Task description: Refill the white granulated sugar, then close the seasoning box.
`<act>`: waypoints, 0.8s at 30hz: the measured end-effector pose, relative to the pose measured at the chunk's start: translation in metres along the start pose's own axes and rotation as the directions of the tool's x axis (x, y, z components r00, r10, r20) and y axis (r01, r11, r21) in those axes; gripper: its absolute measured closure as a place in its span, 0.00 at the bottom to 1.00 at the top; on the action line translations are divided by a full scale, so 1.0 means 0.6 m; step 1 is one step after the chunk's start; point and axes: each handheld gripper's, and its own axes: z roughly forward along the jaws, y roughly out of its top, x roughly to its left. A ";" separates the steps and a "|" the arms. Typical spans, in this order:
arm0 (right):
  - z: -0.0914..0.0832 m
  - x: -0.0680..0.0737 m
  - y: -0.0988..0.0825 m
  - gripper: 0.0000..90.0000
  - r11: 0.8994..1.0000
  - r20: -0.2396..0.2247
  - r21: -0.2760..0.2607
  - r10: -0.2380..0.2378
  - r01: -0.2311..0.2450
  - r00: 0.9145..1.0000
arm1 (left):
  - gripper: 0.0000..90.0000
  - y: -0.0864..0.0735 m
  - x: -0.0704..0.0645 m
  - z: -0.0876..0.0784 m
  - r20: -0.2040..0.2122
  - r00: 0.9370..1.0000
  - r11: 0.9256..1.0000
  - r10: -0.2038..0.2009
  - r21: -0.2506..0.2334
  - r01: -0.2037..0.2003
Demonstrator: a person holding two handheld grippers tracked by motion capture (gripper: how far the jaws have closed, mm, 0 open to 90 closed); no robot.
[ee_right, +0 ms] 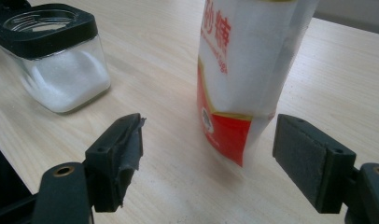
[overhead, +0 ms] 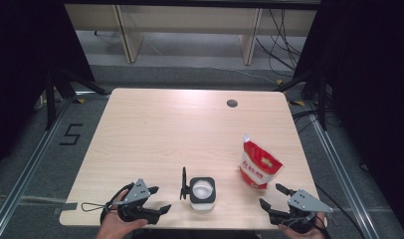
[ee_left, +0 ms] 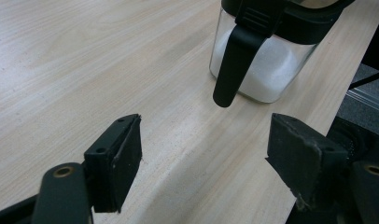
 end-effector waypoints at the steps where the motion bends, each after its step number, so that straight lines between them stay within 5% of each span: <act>1: -0.002 0.004 0.000 0.28 1.000 -0.009 0.014 0.026 -0.026 1.000 | 0.29 0.000 -0.002 0.000 0.000 1.000 1.000 -0.019 -0.001 0.019; 5: -0.001 0.007 -0.002 0.28 1.000 -0.014 0.017 0.000 0.000 1.000 | 0.29 0.003 -0.003 -0.002 0.003 1.000 1.000 -0.018 -0.007 0.018; 8: -0.002 0.014 -0.003 0.28 0.999 -0.023 0.034 0.032 -0.031 0.999 | 0.29 0.004 -0.003 -0.004 0.004 0.999 0.999 -0.034 -0.014 0.034; 10: -0.004 0.014 -0.003 0.28 1.000 -0.012 0.027 0.003 -0.003 1.000 | 0.29 0.008 0.001 -0.007 -0.004 1.000 1.000 0.004 -0.011 -0.004; 11: -0.003 0.016 -0.004 0.28 0.999 -0.032 0.035 0.013 -0.011 0.999 | 0.29 0.010 -0.002 -0.007 -0.003 1.000 1.000 -0.021 -0.021 0.021; 14: -0.002 0.018 -0.006 0.28 0.999 -0.039 0.041 0.019 -0.018 0.999 | 0.29 0.017 -0.001 -0.009 0.000 1.000 1.000 0.018 -0.018 -0.018; 15: -0.002 0.016 -0.006 0.28 0.999 -0.036 0.032 -0.005 0.006 0.999 | 0.29 0.018 -0.005 -0.010 0.003 1.000 1.000 -0.012 -0.018 0.012; 17: -0.004 0.017 -0.006 0.28 0.999 -0.025 0.040 -0.010 0.011 1.000 | 0.29 0.024 -0.004 -0.012 0.004 0.999 0.999 0.031 -0.027 -0.031; 19: -0.005 0.021 -0.007 0.28 0.998 -0.037 0.056 0.002 0.001 0.999 | 0.29 0.028 -0.009 -0.014 0.003 1.000 0.999 -0.003 -0.032 0.003; 20: -0.004 0.021 -0.007 0.28 0.998 -0.046 0.055 0.004 -0.001 0.999 | 0.30 0.029 -0.009 -0.016 0.000 1.000 1.000 0.014 -0.026 -0.014; 24: -0.004 0.027 -0.008 0.28 0.998 -0.042 0.063 0.026 -0.024 0.999 | 0.43 0.035 -0.008 -0.015 0.016 0.999 0.998 0.040 -0.043 -0.039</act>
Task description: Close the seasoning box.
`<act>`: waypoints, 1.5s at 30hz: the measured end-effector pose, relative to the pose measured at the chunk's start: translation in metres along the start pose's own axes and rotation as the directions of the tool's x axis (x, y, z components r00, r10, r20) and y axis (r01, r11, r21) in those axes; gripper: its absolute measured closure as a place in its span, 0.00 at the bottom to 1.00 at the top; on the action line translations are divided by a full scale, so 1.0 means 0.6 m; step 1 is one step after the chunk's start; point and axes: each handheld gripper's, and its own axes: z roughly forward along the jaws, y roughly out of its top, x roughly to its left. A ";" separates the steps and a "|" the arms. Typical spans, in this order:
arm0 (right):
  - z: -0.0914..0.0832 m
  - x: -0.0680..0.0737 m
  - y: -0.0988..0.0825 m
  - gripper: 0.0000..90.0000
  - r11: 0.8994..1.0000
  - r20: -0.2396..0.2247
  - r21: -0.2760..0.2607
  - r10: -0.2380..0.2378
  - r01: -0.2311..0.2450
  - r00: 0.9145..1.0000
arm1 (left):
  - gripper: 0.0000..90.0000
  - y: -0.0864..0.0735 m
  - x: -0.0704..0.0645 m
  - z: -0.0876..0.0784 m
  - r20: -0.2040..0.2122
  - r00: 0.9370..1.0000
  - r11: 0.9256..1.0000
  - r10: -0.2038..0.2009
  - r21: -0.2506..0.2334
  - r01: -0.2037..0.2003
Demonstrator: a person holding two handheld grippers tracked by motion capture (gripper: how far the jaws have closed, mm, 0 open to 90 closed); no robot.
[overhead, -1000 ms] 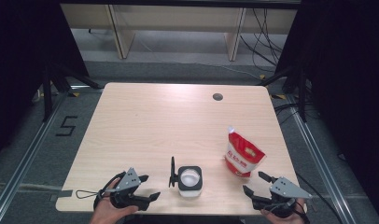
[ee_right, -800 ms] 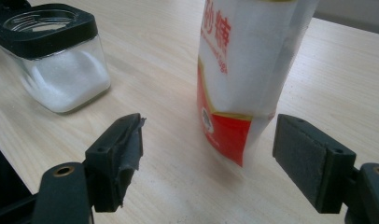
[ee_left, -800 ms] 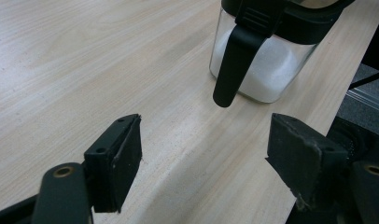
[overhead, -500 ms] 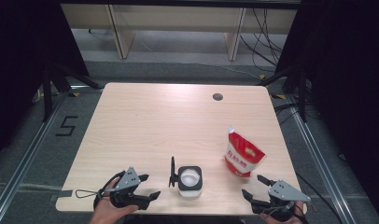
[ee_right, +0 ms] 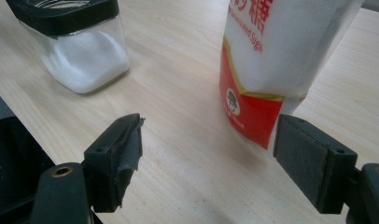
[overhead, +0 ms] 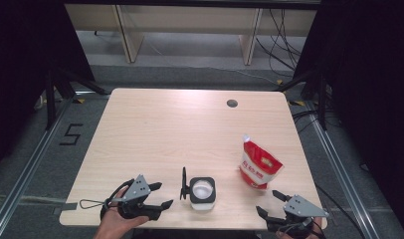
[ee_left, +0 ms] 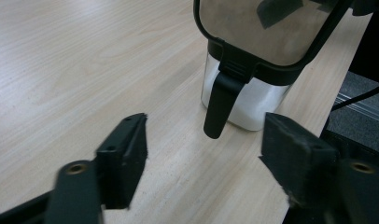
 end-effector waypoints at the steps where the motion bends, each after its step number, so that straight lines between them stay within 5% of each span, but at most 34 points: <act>1: -0.001 -0.002 0.000 0.28 1.000 0.013 0.000 -0.019 0.019 1.000 | 0.49 0.002 0.002 0.000 0.000 1.000 1.000 0.029 -0.004 -0.029; 7: 0.000 -0.003 0.001 0.28 1.000 0.006 0.007 -0.023 0.023 1.000 | 0.84 0.015 0.005 -0.002 0.017 1.000 0.999 0.017 -0.046 -0.016; 9: 0.002 -0.004 0.000 0.28 1.000 -0.016 0.010 -0.025 0.025 1.000 | 0.90 0.021 0.000 -0.002 0.021 0.999 0.999 0.031 -0.043 -0.030; 13: 0.001 -0.005 0.000 0.28 0.999 0.014 0.004 -0.033 0.033 0.999 | 0.97 0.036 -0.008 -0.002 0.043 0.998 0.997 0.047 -0.059 -0.045; 26: 0.001 -0.004 0.000 0.28 1.000 -0.003 0.007 -0.028 0.028 1.000 | 0.99 0.084 -0.026 -0.002 0.063 0.991 0.989 0.121 -0.090 -0.115; 33: 0.003 -0.004 0.000 0.28 1.000 -0.012 0.003 -0.030 0.030 0.999 | 0.99 0.098 -0.026 -0.002 0.056 0.990 0.989 0.132 -0.078 -0.127; 45: 0.002 -0.004 0.001 0.28 1.000 -0.014 0.002 -0.028 0.028 1.000 | 0.99 0.104 -0.040 0.032 0.107 0.980 0.986 0.166 -0.040 -0.162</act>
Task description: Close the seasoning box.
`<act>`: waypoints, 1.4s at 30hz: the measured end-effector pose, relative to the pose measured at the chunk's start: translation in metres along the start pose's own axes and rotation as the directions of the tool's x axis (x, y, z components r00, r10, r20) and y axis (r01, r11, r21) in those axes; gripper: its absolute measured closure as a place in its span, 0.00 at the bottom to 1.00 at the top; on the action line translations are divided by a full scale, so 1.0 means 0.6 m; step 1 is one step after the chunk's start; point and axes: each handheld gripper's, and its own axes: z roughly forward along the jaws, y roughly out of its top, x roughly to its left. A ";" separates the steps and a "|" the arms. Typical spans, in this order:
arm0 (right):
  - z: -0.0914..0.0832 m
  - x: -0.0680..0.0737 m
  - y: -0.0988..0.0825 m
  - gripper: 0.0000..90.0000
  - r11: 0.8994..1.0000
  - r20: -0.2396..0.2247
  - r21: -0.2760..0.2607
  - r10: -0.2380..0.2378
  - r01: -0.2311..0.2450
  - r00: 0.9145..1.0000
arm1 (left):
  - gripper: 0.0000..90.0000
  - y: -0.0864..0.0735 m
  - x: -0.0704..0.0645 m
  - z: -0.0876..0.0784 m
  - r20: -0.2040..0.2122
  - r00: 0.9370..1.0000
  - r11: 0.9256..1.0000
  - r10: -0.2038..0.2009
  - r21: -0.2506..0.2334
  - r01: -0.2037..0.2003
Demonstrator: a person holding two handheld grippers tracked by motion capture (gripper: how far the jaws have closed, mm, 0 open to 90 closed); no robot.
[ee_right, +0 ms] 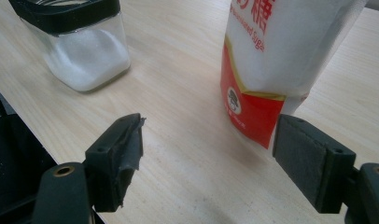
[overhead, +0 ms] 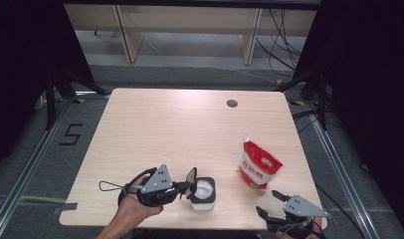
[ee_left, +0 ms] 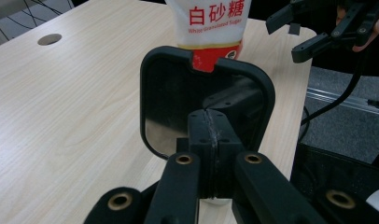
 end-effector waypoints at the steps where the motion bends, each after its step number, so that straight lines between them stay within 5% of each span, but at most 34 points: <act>1: -0.002 0.001 0.000 0.28 1.000 0.011 0.005 -0.001 0.001 1.000 | 0.99 0.000 0.000 0.002 0.001 1.000 1.000 0.009 0.000 -0.009; 25: 0.002 0.003 0.000 0.28 1.000 0.002 0.007 -0.024 0.024 1.000 | 0.97 -0.006 -0.018 0.052 0.043 0.999 0.999 0.019 0.046 -0.021; 35: 0.004 0.003 0.000 0.28 1.000 0.002 0.001 -0.031 0.031 1.000 | 0.94 -0.002 -0.014 0.044 0.034 0.999 0.999 0.013 0.032 -0.014; 42: 0.001 0.004 0.001 0.28 1.000 0.016 -0.003 -0.028 0.028 0.999 | 0.83 -0.002 -0.007 0.030 0.048 0.999 1.000 -0.005 0.013 0.004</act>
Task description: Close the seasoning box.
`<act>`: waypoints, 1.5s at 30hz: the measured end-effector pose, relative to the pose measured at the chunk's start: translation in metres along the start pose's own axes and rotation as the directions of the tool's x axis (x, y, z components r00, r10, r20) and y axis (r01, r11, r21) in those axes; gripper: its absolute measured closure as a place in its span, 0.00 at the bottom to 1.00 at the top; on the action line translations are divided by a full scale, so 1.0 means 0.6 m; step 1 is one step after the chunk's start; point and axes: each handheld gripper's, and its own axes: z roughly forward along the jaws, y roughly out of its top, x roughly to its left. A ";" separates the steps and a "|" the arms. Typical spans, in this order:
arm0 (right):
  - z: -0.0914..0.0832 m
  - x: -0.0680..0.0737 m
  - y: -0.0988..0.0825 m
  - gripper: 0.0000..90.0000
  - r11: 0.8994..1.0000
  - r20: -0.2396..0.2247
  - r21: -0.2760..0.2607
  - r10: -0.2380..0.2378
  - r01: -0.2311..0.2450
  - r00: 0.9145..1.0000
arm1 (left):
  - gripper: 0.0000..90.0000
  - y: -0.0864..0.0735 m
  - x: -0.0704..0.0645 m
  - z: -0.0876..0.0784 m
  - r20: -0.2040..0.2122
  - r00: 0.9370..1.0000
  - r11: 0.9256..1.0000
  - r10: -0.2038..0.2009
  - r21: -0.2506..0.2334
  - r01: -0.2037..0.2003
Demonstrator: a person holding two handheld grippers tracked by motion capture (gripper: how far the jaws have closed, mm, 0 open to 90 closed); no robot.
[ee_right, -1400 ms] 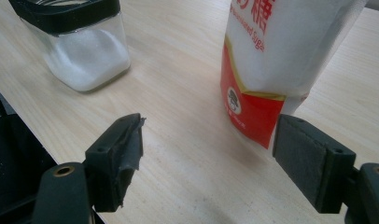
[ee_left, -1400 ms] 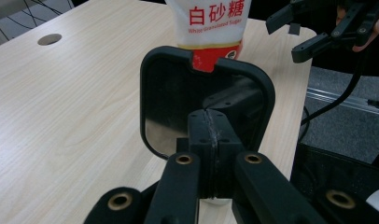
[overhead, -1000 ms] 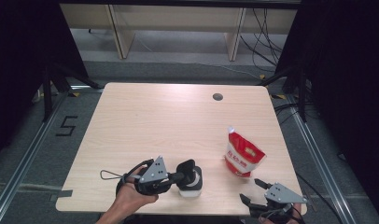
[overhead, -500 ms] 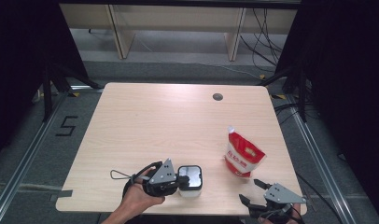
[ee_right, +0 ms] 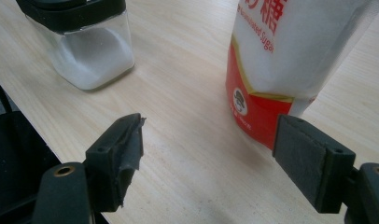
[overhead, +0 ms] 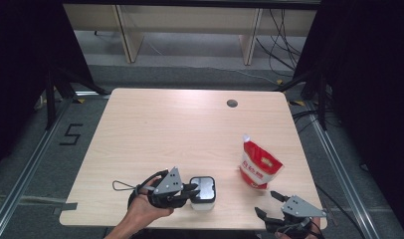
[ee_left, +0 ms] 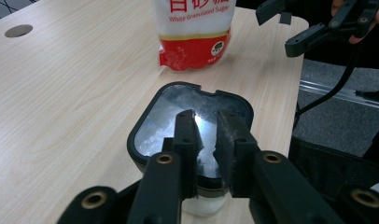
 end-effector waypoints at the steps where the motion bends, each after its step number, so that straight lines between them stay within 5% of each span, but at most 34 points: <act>1: 0.002 0.000 0.000 0.28 1.000 -0.010 -0.009 0.000 0.000 1.000 | 0.80 0.000 0.000 -0.003 0.000 1.000 1.000 -0.016 -0.002 0.016; 24: 0.001 0.000 0.001 0.28 1.000 0.000 0.000 -0.015 0.015 1.000 | 0.39 -0.032 -0.004 -0.050 -0.009 0.999 0.999 -0.046 -0.002 0.046; 28: 0.001 0.001 0.001 0.28 1.000 -0.004 0.003 -0.009 0.009 1.000 | 0.37 -0.046 0.001 -0.055 -0.012 0.999 0.999 -0.047 0.001 0.047; 29: 0.001 0.001 0.001 0.28 1.000 -0.003 0.002 -0.011 0.011 1.000 | 0.37 -0.050 0.002 -0.060 -0.049 0.997 0.998 -0.055 0.034 0.057; 32: 0.001 0.001 0.001 0.28 1.000 -0.002 0.001 -0.013 0.013 1.000 | 0.36 -0.065 0.004 -0.063 -0.053 0.996 0.996 -0.067 0.051 0.070; 37: 0.001 0.002 0.001 0.28 1.000 0.002 0.004 -0.006 0.006 1.000 | 0.35 -0.082 0.001 -0.064 -0.061 0.995 0.996 -0.077 0.041 0.080; 38: 0.001 0.002 0.001 0.28 1.000 0.000 0.007 -0.002 0.002 1.000 | 0.35 -0.088 -0.003 -0.062 -0.060 0.991 0.993 -0.118 0.024 0.119; 45: 0.001 0.007 0.001 0.28 0.999 -0.016 0.013 0.030 -0.030 0.999 | 0.35 -0.102 -0.005 -0.067 -0.072 0.991 0.993 -0.109 0.043 0.112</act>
